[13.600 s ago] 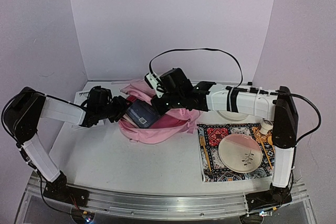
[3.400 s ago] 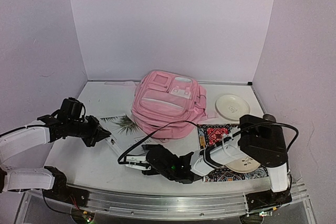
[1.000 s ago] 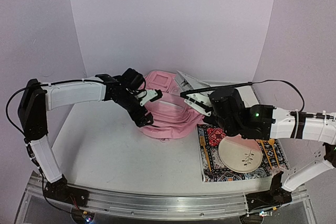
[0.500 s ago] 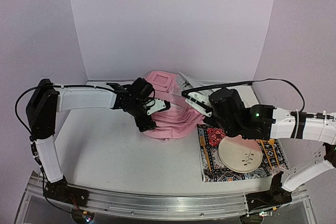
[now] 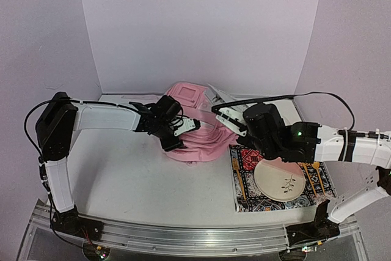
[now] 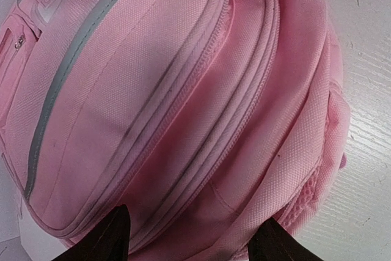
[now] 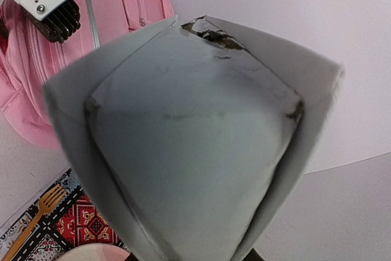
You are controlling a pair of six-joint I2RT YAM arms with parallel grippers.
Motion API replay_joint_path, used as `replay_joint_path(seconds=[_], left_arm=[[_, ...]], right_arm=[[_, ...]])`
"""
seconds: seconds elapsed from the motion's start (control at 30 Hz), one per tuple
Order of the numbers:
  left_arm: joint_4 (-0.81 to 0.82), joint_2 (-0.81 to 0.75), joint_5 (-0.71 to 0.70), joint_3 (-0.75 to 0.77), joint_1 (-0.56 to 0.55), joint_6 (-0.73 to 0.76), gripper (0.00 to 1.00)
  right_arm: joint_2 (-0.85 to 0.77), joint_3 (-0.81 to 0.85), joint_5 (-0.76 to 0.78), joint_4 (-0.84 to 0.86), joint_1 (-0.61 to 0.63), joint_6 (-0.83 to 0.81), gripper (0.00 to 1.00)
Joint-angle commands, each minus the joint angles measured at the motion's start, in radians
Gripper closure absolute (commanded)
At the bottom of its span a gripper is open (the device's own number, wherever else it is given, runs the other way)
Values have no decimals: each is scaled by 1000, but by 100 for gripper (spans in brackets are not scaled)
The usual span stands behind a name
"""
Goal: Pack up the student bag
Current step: Adjust the student bag at the center of the board.
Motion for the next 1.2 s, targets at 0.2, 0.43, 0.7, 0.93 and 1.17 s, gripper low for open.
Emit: replay_joint_path(seconds=[0.2, 0.43, 0.7, 0.93, 1.17], left_arm=[[76, 16, 0, -12, -12, -35, 63], [76, -102, -68, -115, -12, -146, 100], [-44, -326, -208, -289, -6, -408, 100], [-189, -413, -193, -326, -2, -659, 100], [-204, -261, -157, -83, 25, -732, 100]], right_arm=[[-45, 67, 22, 16, -3, 10, 75], [-60, 99, -18, -2, -2, 16, 75], [-45, 116, -63, -4, -2, 0, 76], [-23, 140, -117, -4, -2, -13, 76], [-76, 110, -125, -14, 0, -28, 76]])
